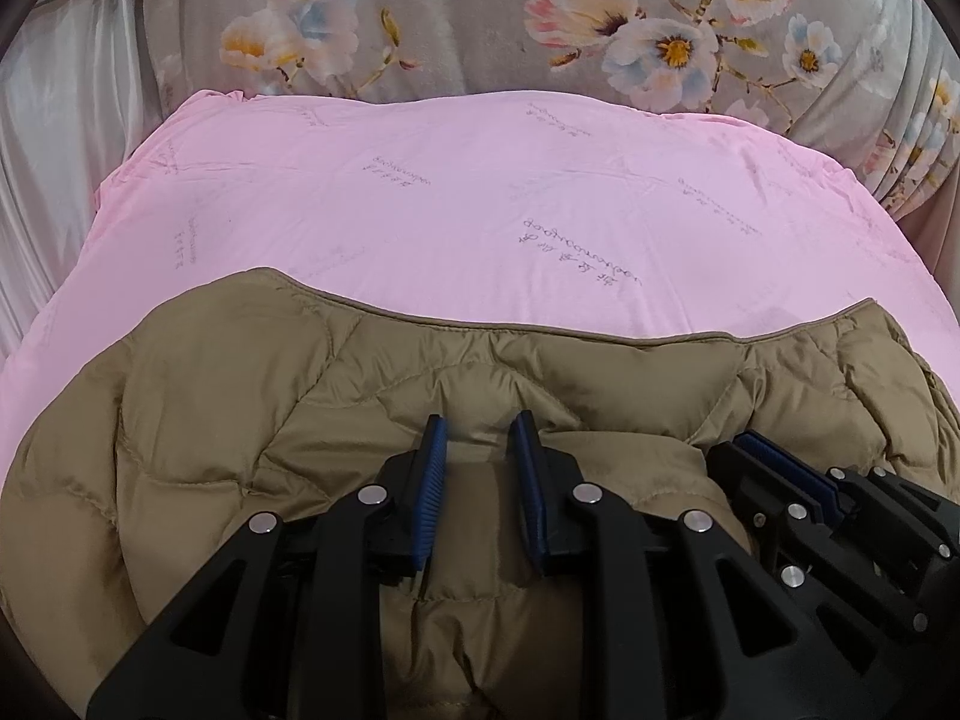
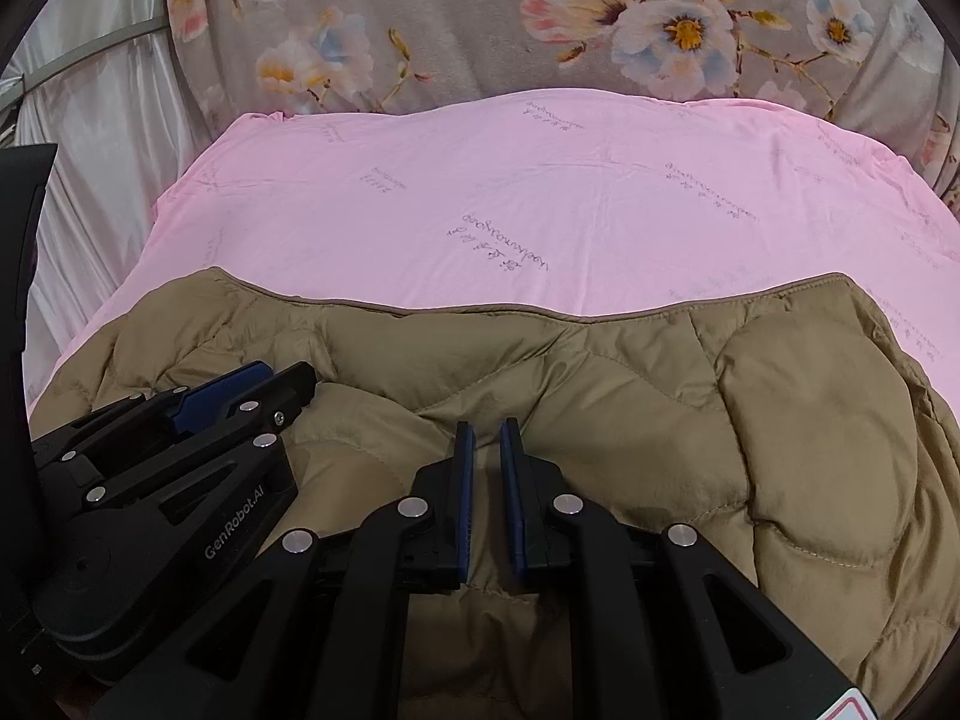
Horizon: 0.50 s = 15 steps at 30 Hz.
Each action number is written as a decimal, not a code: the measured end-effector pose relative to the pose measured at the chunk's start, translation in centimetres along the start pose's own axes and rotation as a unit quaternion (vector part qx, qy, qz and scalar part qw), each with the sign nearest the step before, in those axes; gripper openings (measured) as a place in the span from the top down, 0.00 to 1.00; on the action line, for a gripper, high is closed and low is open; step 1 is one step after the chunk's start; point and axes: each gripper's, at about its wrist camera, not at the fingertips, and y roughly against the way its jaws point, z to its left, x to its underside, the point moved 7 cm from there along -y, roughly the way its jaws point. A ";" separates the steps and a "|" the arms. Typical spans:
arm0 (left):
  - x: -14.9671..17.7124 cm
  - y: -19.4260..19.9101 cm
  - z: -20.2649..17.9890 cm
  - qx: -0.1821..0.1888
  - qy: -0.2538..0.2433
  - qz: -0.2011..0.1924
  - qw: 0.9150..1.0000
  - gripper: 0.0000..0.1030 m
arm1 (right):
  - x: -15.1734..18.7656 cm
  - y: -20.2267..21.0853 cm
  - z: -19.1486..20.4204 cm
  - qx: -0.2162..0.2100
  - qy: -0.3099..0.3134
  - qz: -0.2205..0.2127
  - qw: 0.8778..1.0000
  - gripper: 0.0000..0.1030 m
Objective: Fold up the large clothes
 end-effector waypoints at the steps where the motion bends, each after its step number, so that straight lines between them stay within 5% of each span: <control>1: 0.0 0.0 0.0 0.000 0.000 -0.001 1.000 0.78 | 0.0 0.0 0.0 0.000 0.000 0.000 1.000 0.88; 15: 0.0 -0.1 0.1 0.002 0.008 -0.008 1.000 0.78 | 0.1 -0.2 0.1 0.006 -0.005 -0.006 1.000 0.88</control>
